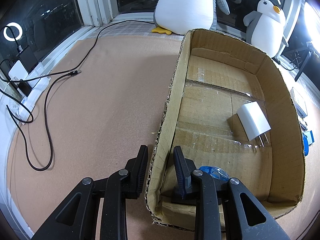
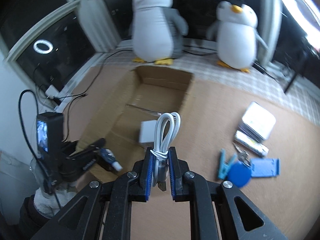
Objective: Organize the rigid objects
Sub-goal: 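Carry the white cable into the box and open the right tool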
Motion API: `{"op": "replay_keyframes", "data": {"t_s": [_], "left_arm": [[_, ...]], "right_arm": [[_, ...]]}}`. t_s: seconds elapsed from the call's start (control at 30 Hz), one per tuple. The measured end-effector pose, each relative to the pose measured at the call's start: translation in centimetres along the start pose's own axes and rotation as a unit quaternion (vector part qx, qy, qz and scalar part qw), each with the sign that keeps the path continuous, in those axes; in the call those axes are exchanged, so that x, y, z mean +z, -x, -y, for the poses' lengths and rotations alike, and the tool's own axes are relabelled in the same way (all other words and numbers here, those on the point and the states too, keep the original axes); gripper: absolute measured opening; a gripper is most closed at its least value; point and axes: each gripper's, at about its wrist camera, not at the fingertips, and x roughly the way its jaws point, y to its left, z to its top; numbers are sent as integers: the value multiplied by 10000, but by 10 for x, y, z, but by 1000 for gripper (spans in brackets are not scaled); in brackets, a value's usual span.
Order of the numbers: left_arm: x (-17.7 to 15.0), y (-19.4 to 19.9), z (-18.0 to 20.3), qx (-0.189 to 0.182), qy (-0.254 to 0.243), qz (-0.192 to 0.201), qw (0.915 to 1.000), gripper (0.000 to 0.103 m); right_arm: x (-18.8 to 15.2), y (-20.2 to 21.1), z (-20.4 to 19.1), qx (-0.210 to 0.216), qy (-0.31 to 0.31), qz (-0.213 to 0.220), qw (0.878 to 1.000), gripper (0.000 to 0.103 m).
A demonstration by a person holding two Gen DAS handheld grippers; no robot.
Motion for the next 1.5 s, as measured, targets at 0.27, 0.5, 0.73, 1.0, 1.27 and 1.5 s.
{"op": "replay_keyframes", "data": {"t_s": [0.27, 0.5, 0.73, 1.0, 1.27, 1.5], "left_arm": [[0, 0, -1, -7, 4, 1, 10000, 28], [0, 0, -2, -14, 10, 2, 10000, 28], [0, 0, -2, -13, 12, 5, 10000, 28], [0, 0, -2, -13, 14, 5, 10000, 28], [0, 0, -2, -9, 7, 3, 10000, 28], [0, 0, -3, -4, 11, 8, 10000, 28]], "right_arm": [[9, -22, -34, 120, 431, -116, 9989, 13], [12, -40, -46, 230, 491, -252, 9982, 13], [10, -51, -49, 290, 528, -380, 9975, 13], [7, -58, -50, 337, 511, -477, 9970, 13], [4, -60, -55, 361, 587, -541, 9962, 16], [4, -55, -53, 354, 569, -464, 9967, 40]]}}
